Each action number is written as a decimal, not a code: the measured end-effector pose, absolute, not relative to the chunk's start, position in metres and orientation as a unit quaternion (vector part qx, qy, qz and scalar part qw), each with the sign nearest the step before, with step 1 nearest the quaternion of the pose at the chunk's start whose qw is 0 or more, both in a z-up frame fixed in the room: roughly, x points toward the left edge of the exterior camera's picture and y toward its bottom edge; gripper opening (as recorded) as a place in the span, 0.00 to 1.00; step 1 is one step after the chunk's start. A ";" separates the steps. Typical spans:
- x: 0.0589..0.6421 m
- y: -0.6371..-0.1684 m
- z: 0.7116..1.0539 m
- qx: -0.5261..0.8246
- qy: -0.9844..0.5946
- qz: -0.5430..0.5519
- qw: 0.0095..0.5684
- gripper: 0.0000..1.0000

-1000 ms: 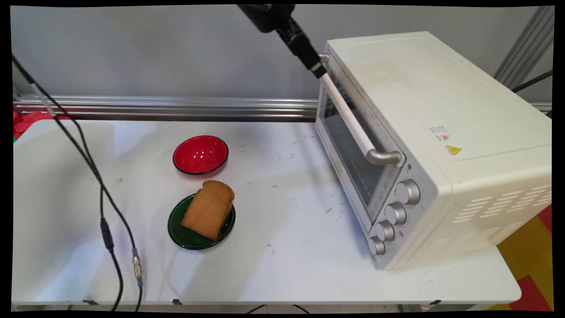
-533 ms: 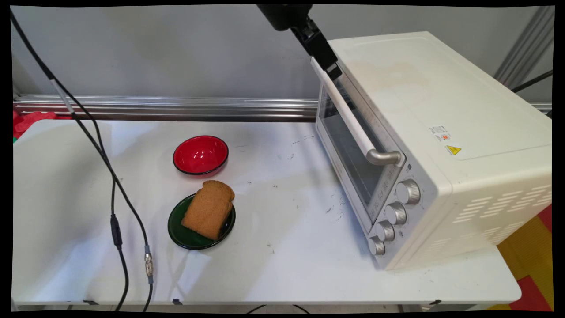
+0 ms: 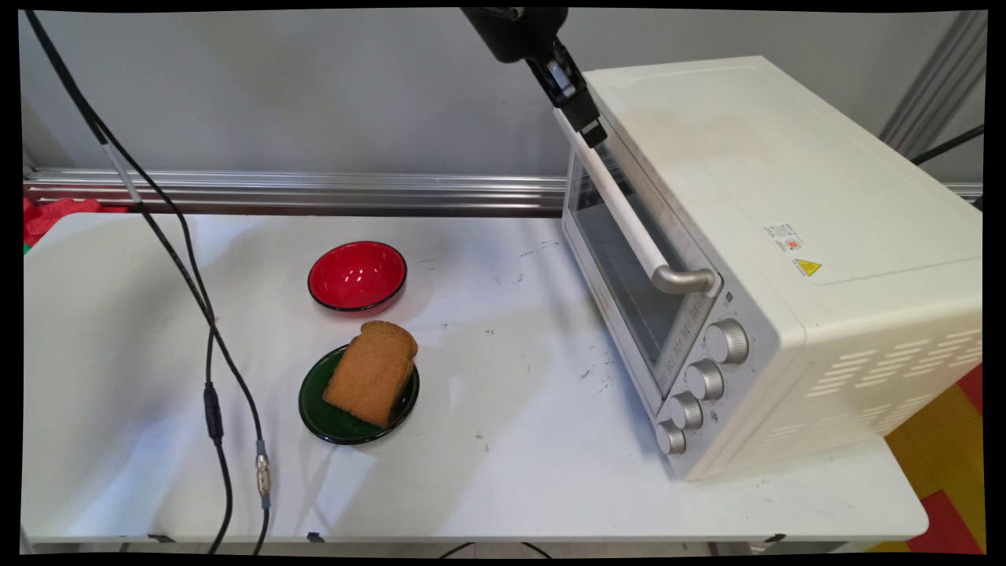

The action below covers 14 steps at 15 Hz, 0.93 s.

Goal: Open the oven

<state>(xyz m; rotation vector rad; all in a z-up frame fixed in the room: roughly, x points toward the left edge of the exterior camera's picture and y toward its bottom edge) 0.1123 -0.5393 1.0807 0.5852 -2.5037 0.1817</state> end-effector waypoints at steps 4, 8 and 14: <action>0.107 -0.543 1.072 0.221 -0.933 0.073 0.273 0.00; 0.097 -0.547 1.061 0.222 -0.931 0.077 0.279 0.00; 0.086 -0.552 1.036 0.222 -0.930 0.083 0.281 0.00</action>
